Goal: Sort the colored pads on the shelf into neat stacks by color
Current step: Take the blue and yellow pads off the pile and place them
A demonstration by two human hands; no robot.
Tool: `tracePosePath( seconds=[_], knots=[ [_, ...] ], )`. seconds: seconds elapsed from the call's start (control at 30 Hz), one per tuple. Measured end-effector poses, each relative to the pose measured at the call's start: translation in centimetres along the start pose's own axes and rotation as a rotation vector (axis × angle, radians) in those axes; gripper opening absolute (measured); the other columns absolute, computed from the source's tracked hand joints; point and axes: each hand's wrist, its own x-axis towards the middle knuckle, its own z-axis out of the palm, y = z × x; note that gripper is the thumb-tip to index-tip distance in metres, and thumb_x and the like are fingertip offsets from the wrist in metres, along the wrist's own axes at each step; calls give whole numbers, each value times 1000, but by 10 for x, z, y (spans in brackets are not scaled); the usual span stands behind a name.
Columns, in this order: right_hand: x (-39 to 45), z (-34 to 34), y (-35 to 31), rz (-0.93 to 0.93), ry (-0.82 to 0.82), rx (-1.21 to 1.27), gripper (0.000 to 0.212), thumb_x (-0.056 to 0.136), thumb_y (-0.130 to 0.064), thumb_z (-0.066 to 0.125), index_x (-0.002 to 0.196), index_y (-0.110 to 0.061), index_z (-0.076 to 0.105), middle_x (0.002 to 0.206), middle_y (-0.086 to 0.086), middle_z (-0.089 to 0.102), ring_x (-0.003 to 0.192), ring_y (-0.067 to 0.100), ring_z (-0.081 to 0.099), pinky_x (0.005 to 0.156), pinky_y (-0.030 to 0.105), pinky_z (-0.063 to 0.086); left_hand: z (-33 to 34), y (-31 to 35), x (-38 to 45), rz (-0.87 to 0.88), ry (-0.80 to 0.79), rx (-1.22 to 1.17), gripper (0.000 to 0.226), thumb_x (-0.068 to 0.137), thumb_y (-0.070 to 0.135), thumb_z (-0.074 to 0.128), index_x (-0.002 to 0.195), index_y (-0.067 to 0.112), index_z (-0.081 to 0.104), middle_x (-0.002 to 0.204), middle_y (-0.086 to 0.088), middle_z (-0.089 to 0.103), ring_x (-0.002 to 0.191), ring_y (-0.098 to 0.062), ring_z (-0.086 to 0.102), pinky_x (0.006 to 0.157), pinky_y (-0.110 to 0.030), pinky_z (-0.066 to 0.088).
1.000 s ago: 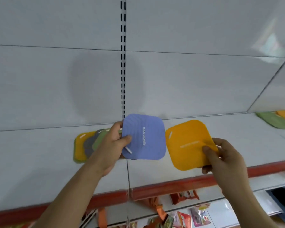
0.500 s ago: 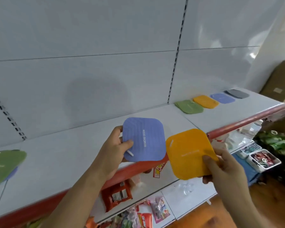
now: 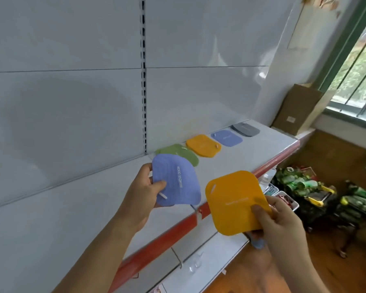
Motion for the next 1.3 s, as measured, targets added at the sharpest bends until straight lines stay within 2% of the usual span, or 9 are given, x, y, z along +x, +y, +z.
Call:
tracePosePath(
  seconds=[0.17, 0.33, 0.47, 0.57, 0.7, 0.77, 0.97, 1.17, 1.3],
  knots=[
    [67, -16, 6, 0, 46, 8, 10, 103, -13, 61, 106, -20, 67, 71, -3, 71, 54, 15, 68, 45, 23, 53, 47, 8, 67, 9, -39, 9, 42, 101, -2, 55, 128, 29, 62, 123, -6, 73, 113, -36, 69, 70, -49, 64],
    [133, -22, 18, 12, -17, 36, 14, 103, -18, 62, 103, -31, 65, 72, 0, 72, 49, 32, 66, 55, 50, 61, 82, 8, 109, 12, 1, 32, 38, 101, -2, 56, 125, 27, 64, 118, -5, 75, 106, -32, 71, 67, -44, 62],
    [199, -32, 26, 3, -87, 66, 15, 104, -19, 61, 101, -34, 63, 76, -6, 73, 50, 34, 67, 55, 49, 62, 114, 6, 140, 15, 67, 28, 37, 101, -1, 57, 127, 25, 62, 116, -13, 74, 91, -28, 68, 72, -45, 60],
    [250, -46, 36, -25, -165, 52, 13, 103, -19, 62, 102, -31, 66, 75, 5, 74, 53, 38, 66, 58, 57, 61, 143, 1, 159, 13, 135, 15, 36, 100, 0, 59, 126, 25, 62, 111, -17, 73, 84, -27, 64, 69, -42, 57],
    [313, -64, 41, -31, -248, 54, 14, 102, -17, 63, 104, -30, 67, 75, 7, 74, 59, 39, 69, 59, 56, 62, 180, -4, 173, 3, 208, -12, 43, 84, 17, 67, 125, 28, 63, 113, -11, 76, 90, -27, 68, 74, -43, 58],
    [340, -62, 42, -16, -285, 72, 15, 103, -16, 62, 104, -30, 66, 74, 3, 74, 59, 36, 71, 59, 53, 64, 187, -4, 176, 17, 245, -4, 41, 88, 14, 69, 126, 30, 63, 114, -10, 77, 96, -28, 69, 77, -44, 57],
    [384, 2, 36, -53, -482, 111, 16, 102, -11, 61, 105, -27, 66, 73, 8, 74, 56, 38, 70, 61, 54, 62, 162, 19, 176, 107, 422, -92, 39, 96, 6, 65, 129, 27, 63, 118, -22, 71, 93, -29, 61, 81, -44, 46],
    [391, 94, 17, -4, -622, 88, 20, 101, -11, 55, 112, -26, 62, 76, 4, 73, 56, 33, 73, 65, 51, 64, 131, 29, 172, 163, 549, -127, 40, 103, -5, 53, 128, 24, 63, 107, -3, 79, 94, -22, 71, 80, -40, 53],
    [395, 129, 24, -125, -646, -169, 28, 98, -17, 48, 120, -27, 61, 89, 0, 71, 66, 29, 74, 58, 38, 61, 121, 26, 176, 168, 603, -171, 40, 102, -6, 52, 133, 18, 60, 110, -2, 79, 101, -27, 69, 86, -42, 53]
  ],
)
